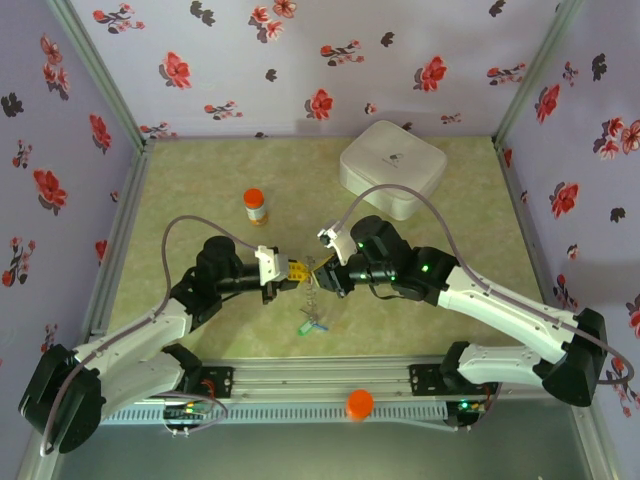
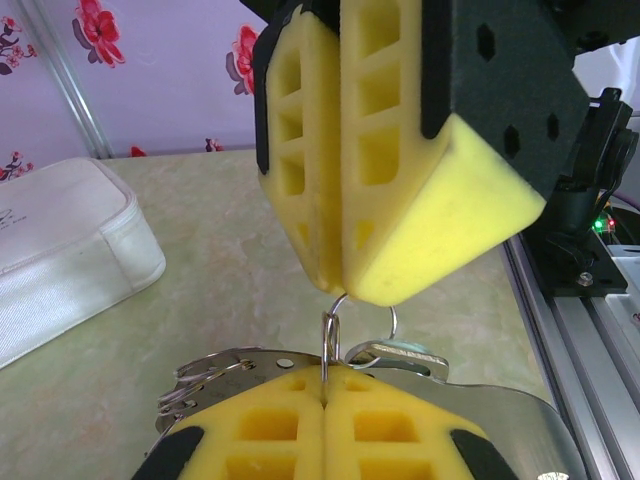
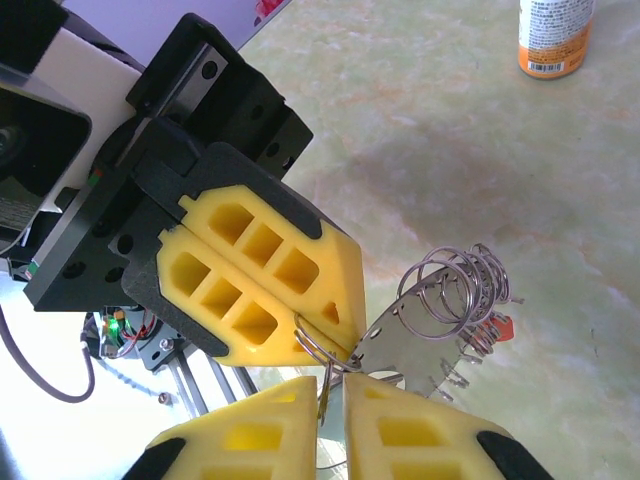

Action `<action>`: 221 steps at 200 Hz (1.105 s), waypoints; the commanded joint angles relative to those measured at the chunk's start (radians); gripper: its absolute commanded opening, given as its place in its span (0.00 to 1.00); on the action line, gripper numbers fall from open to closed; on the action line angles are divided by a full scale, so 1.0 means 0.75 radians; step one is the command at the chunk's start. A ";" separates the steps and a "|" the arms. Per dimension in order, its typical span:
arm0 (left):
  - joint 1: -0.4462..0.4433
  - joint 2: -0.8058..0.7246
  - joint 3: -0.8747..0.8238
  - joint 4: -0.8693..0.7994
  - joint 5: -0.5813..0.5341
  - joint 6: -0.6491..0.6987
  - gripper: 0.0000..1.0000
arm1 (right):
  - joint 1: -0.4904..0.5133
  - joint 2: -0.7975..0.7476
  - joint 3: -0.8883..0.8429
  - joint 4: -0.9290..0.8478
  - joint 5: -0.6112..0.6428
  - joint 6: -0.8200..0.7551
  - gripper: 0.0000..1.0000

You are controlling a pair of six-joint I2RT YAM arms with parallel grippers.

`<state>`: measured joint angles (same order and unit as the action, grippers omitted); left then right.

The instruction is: Put the keys on the keyring

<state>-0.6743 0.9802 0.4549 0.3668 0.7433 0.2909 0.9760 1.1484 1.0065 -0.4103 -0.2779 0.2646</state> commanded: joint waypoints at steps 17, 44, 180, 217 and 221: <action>-0.005 -0.022 0.000 0.061 0.005 -0.002 0.00 | 0.007 -0.007 0.023 -0.003 -0.001 0.005 0.11; -0.003 -0.025 -0.001 0.069 0.007 -0.005 0.00 | 0.004 -0.008 0.028 -0.022 0.036 -0.003 0.05; -0.003 -0.028 -0.019 0.151 0.041 -0.039 0.00 | -0.026 0.017 -0.024 -0.011 0.087 -0.010 0.00; -0.005 -0.025 -0.022 0.170 0.043 -0.050 0.00 | -0.027 0.057 -0.029 0.009 0.064 -0.015 0.00; -0.003 -0.024 -0.022 0.170 0.043 -0.049 0.00 | -0.029 0.063 -0.027 0.007 0.064 -0.015 0.00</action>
<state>-0.6743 0.9760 0.4400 0.4091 0.7406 0.2684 0.9646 1.1706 0.9989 -0.4171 -0.2321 0.2630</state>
